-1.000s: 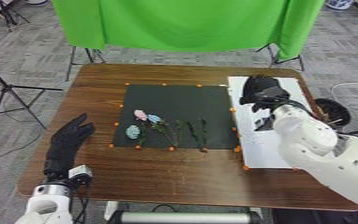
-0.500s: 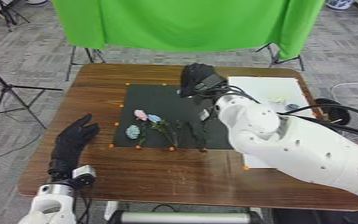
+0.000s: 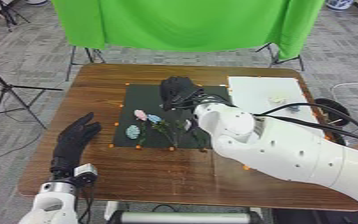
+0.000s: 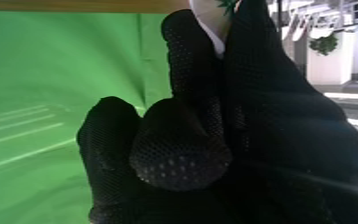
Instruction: Arrange flowers
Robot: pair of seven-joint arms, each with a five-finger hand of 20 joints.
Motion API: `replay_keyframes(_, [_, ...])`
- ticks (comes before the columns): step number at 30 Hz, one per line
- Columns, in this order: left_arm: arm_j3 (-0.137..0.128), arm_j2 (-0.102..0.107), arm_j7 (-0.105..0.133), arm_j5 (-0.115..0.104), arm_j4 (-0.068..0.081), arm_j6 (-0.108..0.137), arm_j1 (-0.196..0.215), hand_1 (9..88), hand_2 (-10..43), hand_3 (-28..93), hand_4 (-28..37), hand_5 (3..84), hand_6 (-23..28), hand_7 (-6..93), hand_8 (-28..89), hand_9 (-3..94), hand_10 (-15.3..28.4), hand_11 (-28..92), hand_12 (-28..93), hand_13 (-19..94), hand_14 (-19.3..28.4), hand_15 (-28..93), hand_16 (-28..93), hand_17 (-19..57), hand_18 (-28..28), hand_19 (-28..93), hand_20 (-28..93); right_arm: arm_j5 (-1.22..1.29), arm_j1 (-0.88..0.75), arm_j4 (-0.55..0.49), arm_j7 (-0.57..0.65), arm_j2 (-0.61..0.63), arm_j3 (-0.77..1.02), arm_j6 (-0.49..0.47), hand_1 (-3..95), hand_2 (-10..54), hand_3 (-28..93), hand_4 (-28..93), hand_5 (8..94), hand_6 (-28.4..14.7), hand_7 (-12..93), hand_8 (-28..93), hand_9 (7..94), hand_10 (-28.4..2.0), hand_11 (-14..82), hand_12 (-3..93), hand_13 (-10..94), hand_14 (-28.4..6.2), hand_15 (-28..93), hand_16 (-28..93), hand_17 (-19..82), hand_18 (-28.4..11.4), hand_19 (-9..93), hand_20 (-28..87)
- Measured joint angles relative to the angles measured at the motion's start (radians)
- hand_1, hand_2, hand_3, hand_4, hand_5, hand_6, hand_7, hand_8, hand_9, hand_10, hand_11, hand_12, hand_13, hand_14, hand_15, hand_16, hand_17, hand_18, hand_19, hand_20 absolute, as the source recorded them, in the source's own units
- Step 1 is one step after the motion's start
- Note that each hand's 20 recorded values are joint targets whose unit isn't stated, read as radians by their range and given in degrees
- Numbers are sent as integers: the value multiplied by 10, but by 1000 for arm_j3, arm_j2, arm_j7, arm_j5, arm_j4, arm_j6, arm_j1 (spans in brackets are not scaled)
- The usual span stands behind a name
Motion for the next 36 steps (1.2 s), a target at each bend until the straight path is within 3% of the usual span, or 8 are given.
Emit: replay_keyframes(36, [7,-1,-6,0,3,-5,-5,241,-95,728,-237,434,5,124,-75,459,127,169,98,388,154,133,-6,82,118,33,170,-5,-30,48,30,-18,4,-116,506,-95,623,-174,703,21,233,28,749,-110,149,179,898,-18,644,307,643,-132,932,588])
